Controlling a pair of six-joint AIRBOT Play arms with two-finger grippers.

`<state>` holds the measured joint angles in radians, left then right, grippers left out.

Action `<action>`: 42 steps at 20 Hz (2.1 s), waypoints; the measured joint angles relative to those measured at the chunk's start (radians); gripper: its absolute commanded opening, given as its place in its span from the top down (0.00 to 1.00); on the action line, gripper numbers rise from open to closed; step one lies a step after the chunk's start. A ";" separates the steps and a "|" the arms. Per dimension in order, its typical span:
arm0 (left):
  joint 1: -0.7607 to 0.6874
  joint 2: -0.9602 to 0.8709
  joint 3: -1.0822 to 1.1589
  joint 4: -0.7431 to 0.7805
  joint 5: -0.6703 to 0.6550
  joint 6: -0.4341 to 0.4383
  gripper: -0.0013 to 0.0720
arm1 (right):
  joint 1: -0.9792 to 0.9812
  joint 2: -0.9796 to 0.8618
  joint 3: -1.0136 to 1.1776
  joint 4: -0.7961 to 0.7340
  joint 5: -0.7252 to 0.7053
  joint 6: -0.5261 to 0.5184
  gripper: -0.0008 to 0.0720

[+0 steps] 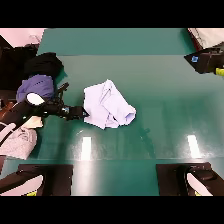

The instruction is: Fold the shirts.

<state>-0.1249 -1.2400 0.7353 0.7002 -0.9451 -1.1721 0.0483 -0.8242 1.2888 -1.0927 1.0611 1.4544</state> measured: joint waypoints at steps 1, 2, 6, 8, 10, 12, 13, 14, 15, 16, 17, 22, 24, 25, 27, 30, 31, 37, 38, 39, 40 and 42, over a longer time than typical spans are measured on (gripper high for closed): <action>0.000 -0.014 -0.004 -0.030 0.011 0.021 0.41 | 0.000 0.000 0.000 0.000 0.005 0.000 0.96; 0.000 -0.025 -0.007 -0.052 0.022 0.036 0.50 | 0.000 -0.001 0.000 0.000 0.013 0.000 0.96; 0.001 -0.045 -0.013 -0.095 0.049 0.072 0.51 | 0.000 -0.021 0.000 0.000 0.072 0.000 0.96; 0.001 -0.049 -0.014 -0.106 0.061 0.080 0.95 | 0.007 -0.052 -0.003 -0.001 0.119 0.000 0.96; 0.001 -0.050 -0.014 -0.111 0.064 0.090 0.96 | 0.034 -0.086 -0.025 0.000 0.154 0.000 0.96; 0.001 -0.050 -0.004 -0.108 0.056 0.095 0.96 | 0.076 -0.117 -0.076 -0.001 0.167 0.000 0.92; 0.001 -0.050 0.008 -0.100 0.041 0.097 0.96 | 0.101 -0.132 -0.111 0.000 0.169 0.001 0.49; 0.002 -0.047 0.026 -0.085 0.017 0.098 0.96 | 0.124 -0.148 -0.150 0.000 0.169 0.002 0.15; 0.001 -0.043 0.048 -0.069 -0.009 0.098 0.96 | 0.148 -0.166 -0.189 0.000 0.167 0.003 0.13; 0.001 -0.037 0.073 -0.051 -0.038 0.100 0.96 | 0.173 -0.186 -0.230 0.008 0.153 0.008 0.13; 0.001 -0.031 0.099 -0.034 -0.067 0.101 0.96 | 0.198 -0.212 -0.269 0.023 0.131 0.013 0.13; 0.001 -0.013 0.185 0.000 -0.161 0.101 0.96 | 0.299 -0.360 -0.366 0.101 -0.035 0.023 0.18; 0.001 -0.011 0.197 0.007 -0.179 0.101 0.96 | 0.330 -0.415 -0.368 0.115 -0.082 0.024 0.47; 0.001 -0.010 0.201 0.007 -0.182 0.101 0.96 | 0.342 -0.438 -0.363 0.120 -0.101 0.024 0.72; 0.001 -0.010 0.206 0.013 -0.191 0.101 0.96 | 0.359 -0.470 -0.348 0.122 -0.121 0.019 0.96; 0.006 -0.006 0.252 0.051 -0.213 0.097 0.96 | 0.357 -0.471 -0.298 0.088 -0.129 -0.002 0.97; 0.014 -0.001 0.287 0.073 -0.232 0.092 0.96 | 0.346 -0.455 -0.272 0.066 -0.122 -0.005 0.97; 0.135 0.096 0.722 0.164 -0.324 0.059 0.96 | 0.171 -0.254 0.005 -0.119 -0.024 0.021 0.97; 0.150 0.114 0.806 0.171 -0.334 0.055 0.96 | 0.135 -0.217 0.058 -0.133 -0.014 0.024 0.97; 0.162 0.133 0.890 0.176 -0.342 0.052 0.96 | 0.100 -0.179 0.114 -0.148 -0.006 0.026 0.97; 0.171 0.152 0.980 0.183 -0.347 0.047 0.96 | 0.069 -0.143 0.164 -0.157 0.000 0.028 0.97; 0.183 0.185 1.142 0.195 -0.356 0.028 0.96 | 0.020 -0.073 0.260 -0.167 0.011 0.029 0.97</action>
<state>0.0582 -1.0546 1.8771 0.8948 -1.3014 -1.1439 0.0681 -0.8970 1.5486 -1.2598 1.0721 1.4834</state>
